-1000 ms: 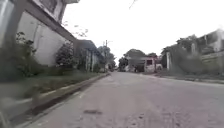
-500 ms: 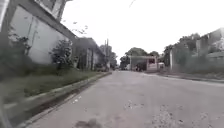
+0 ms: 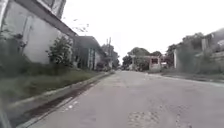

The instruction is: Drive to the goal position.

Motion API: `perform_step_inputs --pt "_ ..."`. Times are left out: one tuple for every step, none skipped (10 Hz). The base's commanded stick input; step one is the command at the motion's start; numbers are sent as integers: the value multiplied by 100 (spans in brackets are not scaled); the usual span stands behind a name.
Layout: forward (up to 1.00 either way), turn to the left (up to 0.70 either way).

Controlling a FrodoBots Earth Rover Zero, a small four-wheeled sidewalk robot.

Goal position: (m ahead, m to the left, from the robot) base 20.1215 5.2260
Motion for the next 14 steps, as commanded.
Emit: perform_step_inputs --pt "70 -32" --pt "70 -14" --pt "70 0" --pt "70 0" --pt "70 0" --pt "70 0" --pt "70 0" --pt "70 0" --pt "70 0" --pt "70 0" --pt "70 0" --pt "70 0" --pt "70 0" --pt "70 0"
